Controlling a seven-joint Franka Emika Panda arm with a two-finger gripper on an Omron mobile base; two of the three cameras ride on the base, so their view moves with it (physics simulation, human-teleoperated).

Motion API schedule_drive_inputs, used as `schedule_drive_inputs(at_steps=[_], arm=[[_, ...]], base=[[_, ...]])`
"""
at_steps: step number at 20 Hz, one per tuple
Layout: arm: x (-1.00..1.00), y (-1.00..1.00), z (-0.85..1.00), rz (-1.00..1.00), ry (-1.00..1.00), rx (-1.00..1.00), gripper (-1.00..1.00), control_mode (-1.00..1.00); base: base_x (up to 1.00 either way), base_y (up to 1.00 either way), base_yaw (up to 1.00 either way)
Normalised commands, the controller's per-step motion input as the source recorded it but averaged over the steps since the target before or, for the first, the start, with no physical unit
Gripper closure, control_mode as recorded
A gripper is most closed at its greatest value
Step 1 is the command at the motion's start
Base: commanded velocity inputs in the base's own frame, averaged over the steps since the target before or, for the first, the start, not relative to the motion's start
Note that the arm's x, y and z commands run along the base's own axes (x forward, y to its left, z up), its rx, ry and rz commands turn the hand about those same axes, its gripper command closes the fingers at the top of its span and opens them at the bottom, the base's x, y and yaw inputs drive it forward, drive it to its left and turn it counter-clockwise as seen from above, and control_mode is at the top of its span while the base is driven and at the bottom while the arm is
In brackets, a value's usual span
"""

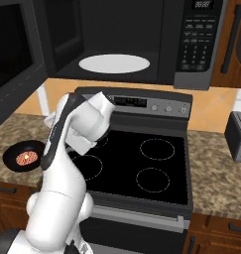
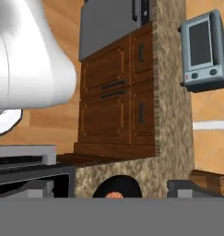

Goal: Open the microwave, place the bowl with waffle inside the microwave, then close the microwave door and turn it on.

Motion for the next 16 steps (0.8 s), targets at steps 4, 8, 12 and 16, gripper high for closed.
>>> schedule_drive_inputs(at_steps=[4,8,12,16], arm=[[0.6,0.55,-0.31,0.09,0.11,-0.05,-1.0,-1.0],[0.09,0.76,-0.53,0.08,0.0,-0.1,-1.0,-1.0],[0.11,0.59,-0.54,0.1,-0.01,-0.07,-1.0,-1.0],[0.36,0.18,-0.37,0.09,0.0,0.0,-1.0,-1.0]], base=[[0.0,0.0,0.0],[0.0,0.0,0.0],[0.0,0.0,0.0],[0.0,0.0,0.0]])
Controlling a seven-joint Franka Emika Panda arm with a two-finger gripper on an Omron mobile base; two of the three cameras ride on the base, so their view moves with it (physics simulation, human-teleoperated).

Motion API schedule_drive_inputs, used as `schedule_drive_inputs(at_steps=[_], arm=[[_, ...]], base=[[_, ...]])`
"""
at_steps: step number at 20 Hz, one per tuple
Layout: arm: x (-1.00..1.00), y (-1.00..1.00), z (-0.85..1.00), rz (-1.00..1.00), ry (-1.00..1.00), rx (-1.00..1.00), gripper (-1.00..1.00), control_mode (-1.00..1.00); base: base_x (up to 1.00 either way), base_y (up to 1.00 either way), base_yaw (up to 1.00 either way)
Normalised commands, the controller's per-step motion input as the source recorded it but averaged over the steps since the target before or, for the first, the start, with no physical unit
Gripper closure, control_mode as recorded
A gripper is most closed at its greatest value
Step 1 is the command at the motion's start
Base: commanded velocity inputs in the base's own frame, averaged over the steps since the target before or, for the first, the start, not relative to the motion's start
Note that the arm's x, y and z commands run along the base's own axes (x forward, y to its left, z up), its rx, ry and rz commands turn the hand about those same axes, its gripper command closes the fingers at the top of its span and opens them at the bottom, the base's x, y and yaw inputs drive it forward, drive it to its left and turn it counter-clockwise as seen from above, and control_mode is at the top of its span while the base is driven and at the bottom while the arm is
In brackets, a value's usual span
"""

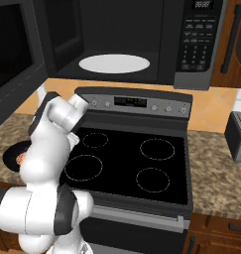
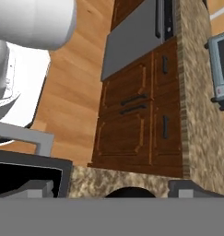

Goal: Open the microwave, place the bowl with waffle inside the microwave, then close the microwave door and turn it on.

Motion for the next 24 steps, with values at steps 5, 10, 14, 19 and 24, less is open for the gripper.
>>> schedule_drive_inputs(at_steps=[5,10,14,19,24], arm=[[0.26,0.03,-0.41,0.12,0.0,0.03,-1.0,-1.0],[0.04,0.08,-0.39,0.07,0.0,0.01,-1.0,-1.0],[0.04,0.23,-0.28,0.07,0.0,0.04,-1.0,-1.0],[0.16,0.37,-0.17,0.08,0.0,0.09,-1.0,-1.0],[0.27,0.28,-0.18,0.07,0.0,0.1,-1.0,-1.0]], base=[[0.0,0.0,0.0],[0.0,0.0,0.0],[0.0,0.0,0.0],[0.0,0.0,0.0],[0.0,0.0,0.0]])
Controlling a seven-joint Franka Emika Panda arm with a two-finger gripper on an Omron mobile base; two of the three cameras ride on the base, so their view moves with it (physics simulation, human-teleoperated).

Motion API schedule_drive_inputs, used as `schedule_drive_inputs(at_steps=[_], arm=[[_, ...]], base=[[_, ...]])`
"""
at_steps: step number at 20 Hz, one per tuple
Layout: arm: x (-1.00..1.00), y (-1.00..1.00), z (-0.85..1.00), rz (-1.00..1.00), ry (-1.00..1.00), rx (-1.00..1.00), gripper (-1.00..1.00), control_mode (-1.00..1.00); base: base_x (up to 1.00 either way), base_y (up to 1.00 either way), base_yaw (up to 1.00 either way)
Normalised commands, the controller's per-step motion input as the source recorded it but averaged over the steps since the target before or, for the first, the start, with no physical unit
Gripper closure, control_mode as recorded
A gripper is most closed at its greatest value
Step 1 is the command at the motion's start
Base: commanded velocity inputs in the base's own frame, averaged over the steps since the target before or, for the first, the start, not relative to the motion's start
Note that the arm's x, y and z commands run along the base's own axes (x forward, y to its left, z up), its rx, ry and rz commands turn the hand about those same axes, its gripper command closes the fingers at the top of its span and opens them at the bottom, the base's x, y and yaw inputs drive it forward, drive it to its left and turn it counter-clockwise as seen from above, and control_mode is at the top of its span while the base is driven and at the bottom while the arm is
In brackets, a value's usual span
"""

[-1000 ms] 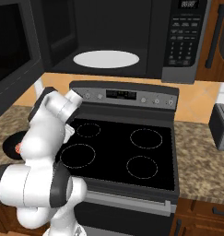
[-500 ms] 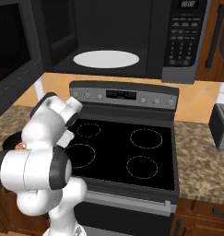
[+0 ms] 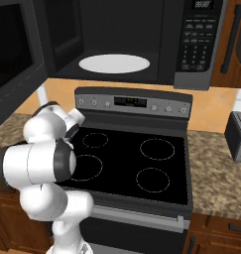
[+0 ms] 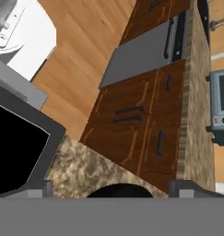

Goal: Open the microwave, place the bowl with waffle inside the microwave, then close the microwave door and turn it on.

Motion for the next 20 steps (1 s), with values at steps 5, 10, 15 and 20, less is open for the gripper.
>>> schedule_drive_inputs(at_steps=[5,10,15,20], arm=[[0.41,0.17,-0.24,0.03,0.0,0.02,-1.0,-1.0],[0.4,0.18,-0.23,0.0,0.0,0.0,-1.0,-1.0],[0.32,0.21,-0.59,0.0,-0.01,-0.03,-1.0,-1.0],[0.2,0.13,-0.5,0.0,-0.05,0.0,-1.0,-1.0]], base=[[0.0,0.0,0.0],[0.0,0.0,0.0],[0.0,0.0,0.0],[0.0,0.0,0.0]])
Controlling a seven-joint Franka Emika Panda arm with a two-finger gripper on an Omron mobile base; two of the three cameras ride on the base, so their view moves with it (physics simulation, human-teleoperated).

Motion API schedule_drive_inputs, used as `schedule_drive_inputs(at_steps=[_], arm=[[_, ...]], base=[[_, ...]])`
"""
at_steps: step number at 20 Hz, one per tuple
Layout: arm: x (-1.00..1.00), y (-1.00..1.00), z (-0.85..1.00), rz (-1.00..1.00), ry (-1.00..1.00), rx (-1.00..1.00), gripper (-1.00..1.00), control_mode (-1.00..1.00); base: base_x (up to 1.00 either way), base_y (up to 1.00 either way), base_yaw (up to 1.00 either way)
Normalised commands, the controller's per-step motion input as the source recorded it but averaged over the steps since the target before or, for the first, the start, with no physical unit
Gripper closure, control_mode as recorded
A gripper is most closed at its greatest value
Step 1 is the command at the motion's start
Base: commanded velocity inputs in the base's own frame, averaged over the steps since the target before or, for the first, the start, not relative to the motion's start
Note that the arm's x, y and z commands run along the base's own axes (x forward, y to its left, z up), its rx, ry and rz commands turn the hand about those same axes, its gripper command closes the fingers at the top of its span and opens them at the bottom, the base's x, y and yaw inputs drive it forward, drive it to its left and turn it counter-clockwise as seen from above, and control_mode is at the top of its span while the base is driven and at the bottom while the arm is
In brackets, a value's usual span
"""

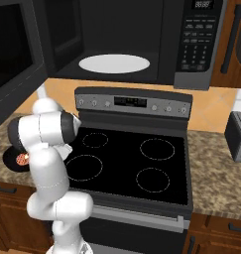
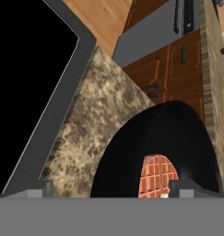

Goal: Open the microwave, place the bowl with waffle inside the microwave, then close the microwave door and turn it on.

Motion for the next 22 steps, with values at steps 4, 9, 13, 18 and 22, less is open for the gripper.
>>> schedule_drive_inputs(at_steps=[4,9,13,18,22], arm=[[0.16,0.1,-0.29,0.0,-0.06,0.0,-1.0,-1.0],[0.02,0.15,-0.37,0.0,-0.07,0.0,-1.0,-1.0],[0.0,0.24,-0.42,0.0,-0.06,-0.01,-1.0,-1.0],[0.0,0.46,-0.5,0.0,-0.01,-0.07,1.0,-1.0],[0.01,0.53,-0.53,0.0,0.0,-0.13,1.0,-1.0]], base=[[0.0,0.0,0.0],[0.0,0.0,0.0],[0.0,0.0,0.0],[0.0,0.0,0.0],[0.0,0.0,0.0]])
